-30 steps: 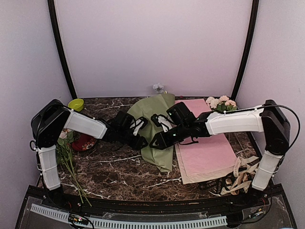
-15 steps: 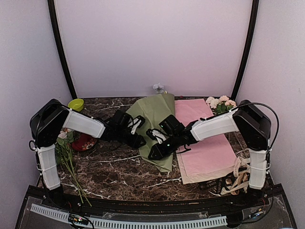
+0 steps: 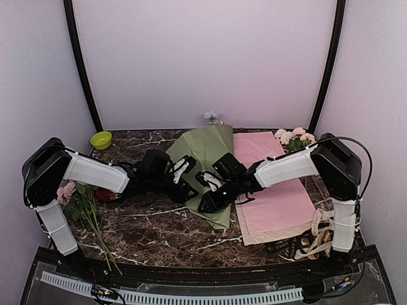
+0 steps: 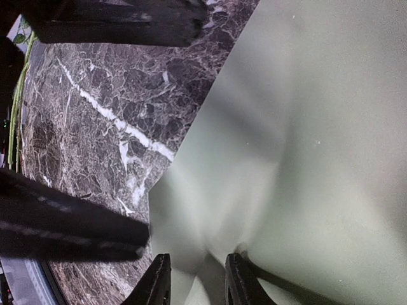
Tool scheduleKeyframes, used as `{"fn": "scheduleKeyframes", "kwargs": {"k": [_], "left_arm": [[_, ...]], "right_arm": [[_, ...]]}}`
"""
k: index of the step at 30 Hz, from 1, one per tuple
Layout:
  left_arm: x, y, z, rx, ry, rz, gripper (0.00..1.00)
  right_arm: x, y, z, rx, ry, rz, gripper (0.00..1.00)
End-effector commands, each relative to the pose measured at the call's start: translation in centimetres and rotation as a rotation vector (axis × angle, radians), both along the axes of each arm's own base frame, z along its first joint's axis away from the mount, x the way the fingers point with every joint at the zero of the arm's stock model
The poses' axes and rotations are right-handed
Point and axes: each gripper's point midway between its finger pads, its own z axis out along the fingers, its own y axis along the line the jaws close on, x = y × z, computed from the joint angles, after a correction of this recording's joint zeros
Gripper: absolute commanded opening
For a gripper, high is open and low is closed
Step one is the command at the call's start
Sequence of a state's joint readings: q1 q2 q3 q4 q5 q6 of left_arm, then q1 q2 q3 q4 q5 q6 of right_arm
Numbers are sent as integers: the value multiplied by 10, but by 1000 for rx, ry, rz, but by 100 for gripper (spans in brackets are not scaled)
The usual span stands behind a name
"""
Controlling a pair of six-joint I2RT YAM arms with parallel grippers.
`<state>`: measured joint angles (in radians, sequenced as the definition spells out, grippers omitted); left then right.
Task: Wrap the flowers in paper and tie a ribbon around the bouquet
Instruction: Pick up the ribbon from the corner of the board.
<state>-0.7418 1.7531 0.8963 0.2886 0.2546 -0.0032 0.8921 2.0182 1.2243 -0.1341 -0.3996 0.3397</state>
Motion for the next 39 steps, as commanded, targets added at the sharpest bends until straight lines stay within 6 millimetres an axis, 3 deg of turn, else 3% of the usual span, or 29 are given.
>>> {"fn": "scheduleKeyframes", "kwargs": {"k": [1, 10, 14, 18, 21, 24, 30, 33, 35, 39], "left_arm": [[2, 4, -29, 69, 44, 0, 57], [-10, 6, -60, 117, 118, -22, 56], [-14, 9, -66, 128, 129, -25, 56], [-17, 11, -75, 149, 157, -26, 56], [-19, 12, -77, 154, 168, -24, 56], [-19, 13, -78, 156, 170, -21, 56], [-18, 14, -78, 162, 164, -17, 56], [-17, 13, -77, 161, 165, -17, 56], [-17, 13, -76, 162, 164, -15, 56], [-17, 14, -76, 163, 162, -15, 56]], "right_arm": [[-3, -3, -2, -16, 15, -11, 30], [-2, -2, 6, 4, 2, -16, 30], [-1, -1, 27, 23, -39, 18, 30], [-2, -10, 64, -2, -111, 61, 32], [-6, -37, 79, -120, -130, 56, 33], [-10, -82, 80, -333, -108, -9, 34], [-58, -159, 76, -611, 90, -151, 39], [-83, -181, 73, -688, 153, -181, 42], [-98, -185, 70, -711, 175, -164, 45], [-125, -192, 45, -772, 218, -96, 48]]}}
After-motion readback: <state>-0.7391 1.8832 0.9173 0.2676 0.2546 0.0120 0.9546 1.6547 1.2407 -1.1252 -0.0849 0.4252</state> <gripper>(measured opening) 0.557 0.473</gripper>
